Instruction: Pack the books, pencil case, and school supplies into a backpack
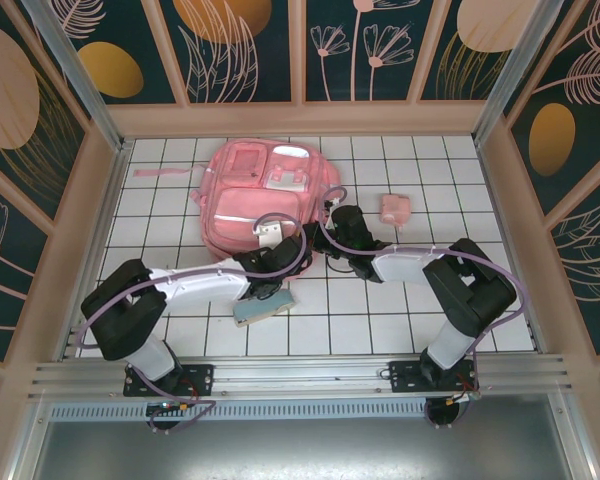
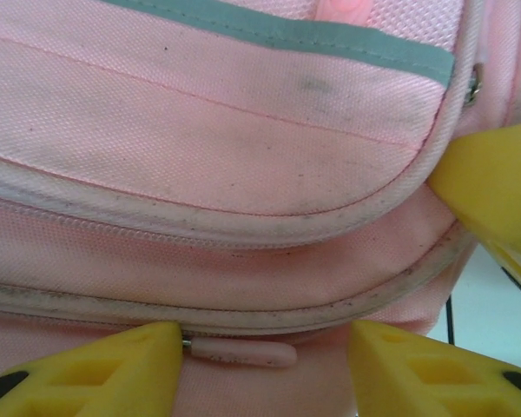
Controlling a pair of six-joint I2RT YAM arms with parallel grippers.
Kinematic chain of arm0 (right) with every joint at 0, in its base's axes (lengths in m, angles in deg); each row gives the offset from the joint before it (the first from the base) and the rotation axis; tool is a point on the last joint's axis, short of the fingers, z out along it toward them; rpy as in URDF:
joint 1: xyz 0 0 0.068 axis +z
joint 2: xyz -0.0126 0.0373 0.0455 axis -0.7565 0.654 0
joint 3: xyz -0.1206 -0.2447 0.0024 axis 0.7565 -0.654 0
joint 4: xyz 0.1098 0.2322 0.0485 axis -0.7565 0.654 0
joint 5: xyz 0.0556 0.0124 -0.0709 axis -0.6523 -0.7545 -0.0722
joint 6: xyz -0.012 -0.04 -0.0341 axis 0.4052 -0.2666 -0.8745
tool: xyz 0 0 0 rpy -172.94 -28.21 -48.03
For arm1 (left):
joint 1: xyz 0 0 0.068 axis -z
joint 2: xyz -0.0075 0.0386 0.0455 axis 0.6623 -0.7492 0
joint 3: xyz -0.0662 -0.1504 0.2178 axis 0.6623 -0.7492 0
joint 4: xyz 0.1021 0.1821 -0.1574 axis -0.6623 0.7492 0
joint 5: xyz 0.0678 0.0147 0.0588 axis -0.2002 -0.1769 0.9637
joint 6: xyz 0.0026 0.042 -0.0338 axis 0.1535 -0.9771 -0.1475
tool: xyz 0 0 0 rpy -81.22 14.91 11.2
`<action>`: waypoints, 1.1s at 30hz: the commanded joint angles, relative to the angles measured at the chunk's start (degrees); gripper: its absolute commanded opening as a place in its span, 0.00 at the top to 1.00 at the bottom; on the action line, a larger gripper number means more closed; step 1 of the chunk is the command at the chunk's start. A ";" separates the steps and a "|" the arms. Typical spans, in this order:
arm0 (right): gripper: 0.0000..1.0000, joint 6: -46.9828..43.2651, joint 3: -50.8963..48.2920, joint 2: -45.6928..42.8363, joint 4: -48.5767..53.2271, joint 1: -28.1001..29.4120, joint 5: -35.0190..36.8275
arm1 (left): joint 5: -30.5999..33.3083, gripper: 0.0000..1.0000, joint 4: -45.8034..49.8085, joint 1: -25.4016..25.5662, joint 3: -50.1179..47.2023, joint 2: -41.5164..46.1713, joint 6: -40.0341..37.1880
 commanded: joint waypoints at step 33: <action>1.00 -2.65 2.38 -6.44 -1.76 -3.45 -2.43 | 9.71 1.00 6.16 -4.64 -9.26 10.32 -0.22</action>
